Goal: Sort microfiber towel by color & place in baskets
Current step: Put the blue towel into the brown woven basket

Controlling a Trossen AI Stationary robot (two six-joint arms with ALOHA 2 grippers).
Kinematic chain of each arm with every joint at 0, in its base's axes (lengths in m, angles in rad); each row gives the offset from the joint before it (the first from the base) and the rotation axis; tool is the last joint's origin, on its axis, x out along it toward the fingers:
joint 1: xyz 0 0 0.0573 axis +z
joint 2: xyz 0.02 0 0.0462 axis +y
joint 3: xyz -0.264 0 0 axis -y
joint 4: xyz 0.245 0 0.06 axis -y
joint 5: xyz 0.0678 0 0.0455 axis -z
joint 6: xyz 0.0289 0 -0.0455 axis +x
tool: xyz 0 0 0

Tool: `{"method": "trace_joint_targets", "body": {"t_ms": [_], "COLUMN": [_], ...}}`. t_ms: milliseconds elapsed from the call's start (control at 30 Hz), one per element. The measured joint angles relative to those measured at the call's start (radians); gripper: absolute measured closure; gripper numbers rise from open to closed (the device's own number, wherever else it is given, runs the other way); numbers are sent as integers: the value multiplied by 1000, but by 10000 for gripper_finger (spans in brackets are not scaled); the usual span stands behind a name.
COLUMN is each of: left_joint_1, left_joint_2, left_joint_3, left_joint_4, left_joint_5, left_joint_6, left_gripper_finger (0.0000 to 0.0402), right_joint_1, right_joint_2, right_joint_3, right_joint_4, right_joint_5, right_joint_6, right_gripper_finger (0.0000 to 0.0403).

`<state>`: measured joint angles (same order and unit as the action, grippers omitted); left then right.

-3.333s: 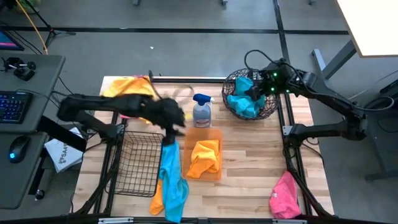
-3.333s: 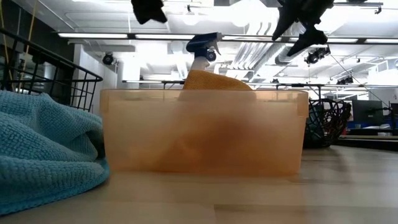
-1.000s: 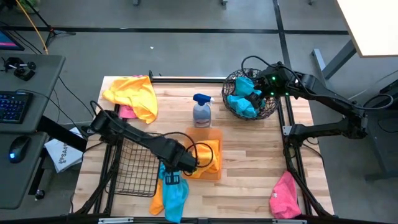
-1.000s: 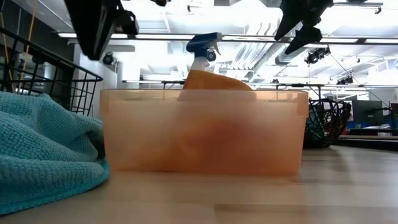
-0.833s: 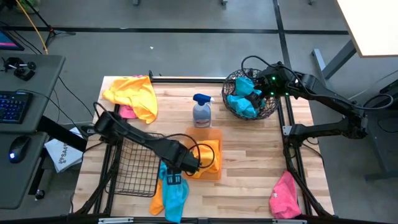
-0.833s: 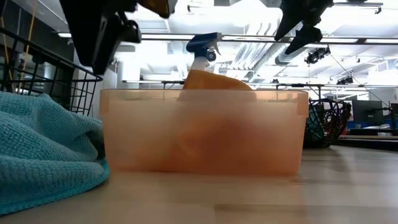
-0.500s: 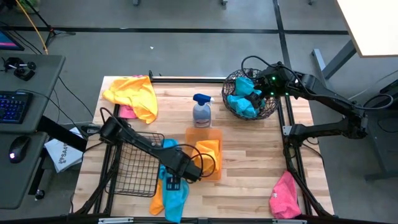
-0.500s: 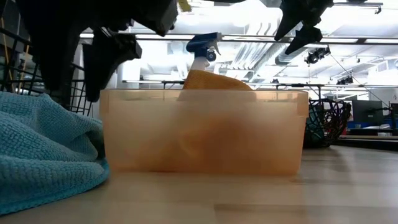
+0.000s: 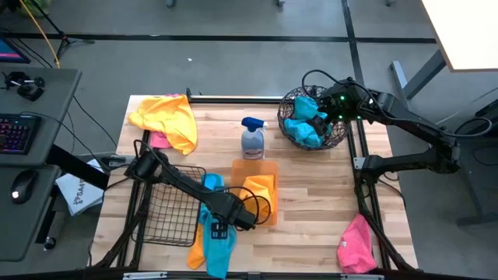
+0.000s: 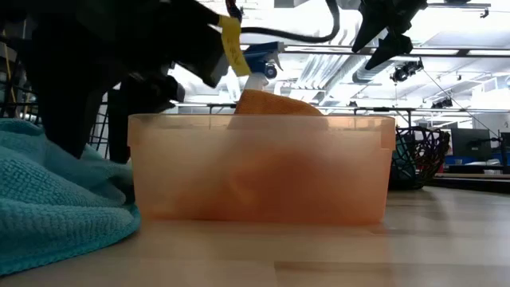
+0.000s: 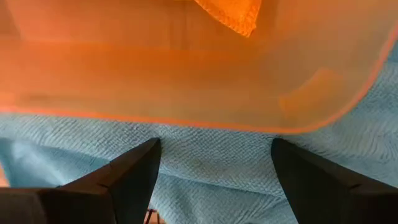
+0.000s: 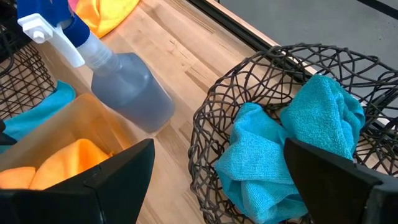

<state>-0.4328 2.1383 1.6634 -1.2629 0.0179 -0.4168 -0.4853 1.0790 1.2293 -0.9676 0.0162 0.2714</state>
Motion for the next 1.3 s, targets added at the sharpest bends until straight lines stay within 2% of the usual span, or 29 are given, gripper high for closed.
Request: {"method": "trace_joint_targets", "body": {"t_ms": [100, 167, 233, 333, 367, 400, 533, 700, 933, 1100, 1300], "left_joint_1": [-3, -6, -9, -10, -10, -8, 11, 38, 79, 120, 164], "left_joint_2": [10, 16, 17, 11, 4, -12, -98, -242, -429, -496, -506], "left_joint_3": [0, 0, 0, 0, 0, 0, 21, 122, 272, 379, 486], "left_joint_4": [-1, 0, -1, -11, -16, -20, -106, -204, -210, -198, -198], "left_joint_5": [-1, -3, -16, -50, -58, -60, -68, -58, -58, -216, -287], "left_joint_6": [1, 4, 11, 11, 5, 2, -16, 18, 42, 35, 129], "left_gripper_finger": [114, 142, 201, 343, 371, 381, 398, 401, 401, 401, 401], "right_joint_1": [0, 0, 0, 0, 0, 0, 0, 0, 0, 0, 41], "right_joint_2": [0, 0, 0, 0, 0, 0, 0, 0, 0, 0, 0], "right_joint_3": [0, 0, 0, 0, 0, 0, 0, 0, 0, 0, 0], "right_joint_4": [0, 0, 0, 0, 0, 0, 0, 0, 3, 52, 216], "right_joint_5": [0, 0, 0, 0, 0, -1, -1, -1, -5, -130, -333], "right_joint_6": [0, 0, 0, -2, -2, -2, -8, -10, -10, -10, 19], "right_gripper_finger": [50, 50, 50, 50, 50, 50, 50, 50, 50, 50, 50]}}
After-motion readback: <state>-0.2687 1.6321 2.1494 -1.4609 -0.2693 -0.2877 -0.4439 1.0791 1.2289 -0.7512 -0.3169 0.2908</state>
